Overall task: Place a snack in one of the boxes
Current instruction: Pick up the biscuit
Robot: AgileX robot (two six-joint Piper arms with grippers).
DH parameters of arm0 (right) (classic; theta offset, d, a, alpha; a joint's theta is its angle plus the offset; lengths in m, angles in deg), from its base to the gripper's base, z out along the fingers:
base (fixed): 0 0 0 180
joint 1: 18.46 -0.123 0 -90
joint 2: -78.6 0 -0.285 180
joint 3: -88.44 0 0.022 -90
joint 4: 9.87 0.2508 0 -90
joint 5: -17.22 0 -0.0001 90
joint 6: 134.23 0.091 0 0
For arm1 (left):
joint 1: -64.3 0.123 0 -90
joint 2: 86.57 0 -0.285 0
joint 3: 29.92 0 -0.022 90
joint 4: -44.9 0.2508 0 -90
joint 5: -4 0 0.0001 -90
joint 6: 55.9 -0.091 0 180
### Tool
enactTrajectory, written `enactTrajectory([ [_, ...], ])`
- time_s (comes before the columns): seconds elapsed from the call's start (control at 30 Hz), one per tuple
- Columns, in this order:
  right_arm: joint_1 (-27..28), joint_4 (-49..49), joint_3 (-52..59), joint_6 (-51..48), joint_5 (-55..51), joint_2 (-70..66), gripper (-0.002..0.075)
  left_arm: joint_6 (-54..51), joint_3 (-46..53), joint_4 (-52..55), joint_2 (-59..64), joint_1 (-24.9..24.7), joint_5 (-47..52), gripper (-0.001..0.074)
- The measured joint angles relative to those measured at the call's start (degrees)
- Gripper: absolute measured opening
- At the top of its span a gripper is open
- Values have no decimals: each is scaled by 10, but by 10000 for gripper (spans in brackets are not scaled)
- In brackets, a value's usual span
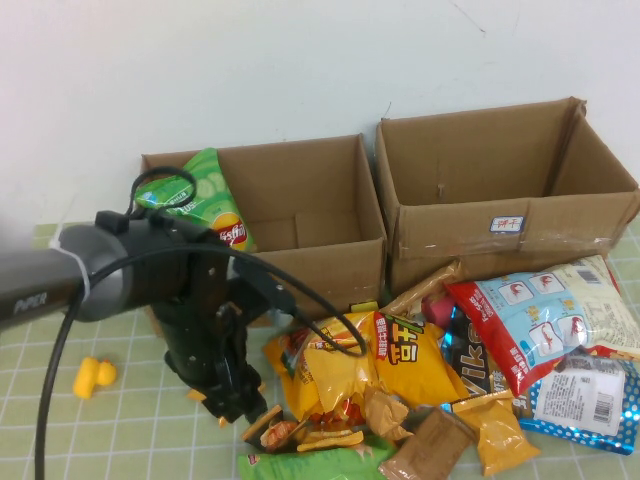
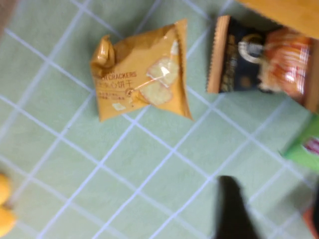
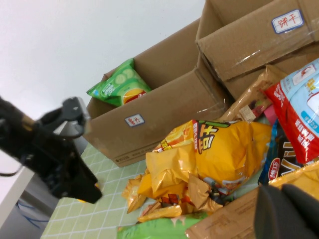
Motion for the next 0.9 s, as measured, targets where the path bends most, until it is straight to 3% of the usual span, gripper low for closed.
enactTrajectory([
  [0.1, 0, 0, 0, 0, -5, 0, -2, 7, 0, -46, 30, 33, -35, 465],
  [0.2, 0, 0, 0, 0, -7, 0, -2, -11, 0, -104, 53, 67, -70, 512],
  [0.5, 0, 7, 0, -20, -9, 0, -2, -98, 0, -159, 110, 85, -162, 531],
  [0.9, 0, 18, 0, -38, -9, 0, -2, -112, 0, -137, 161, 85, -248, 532],
])
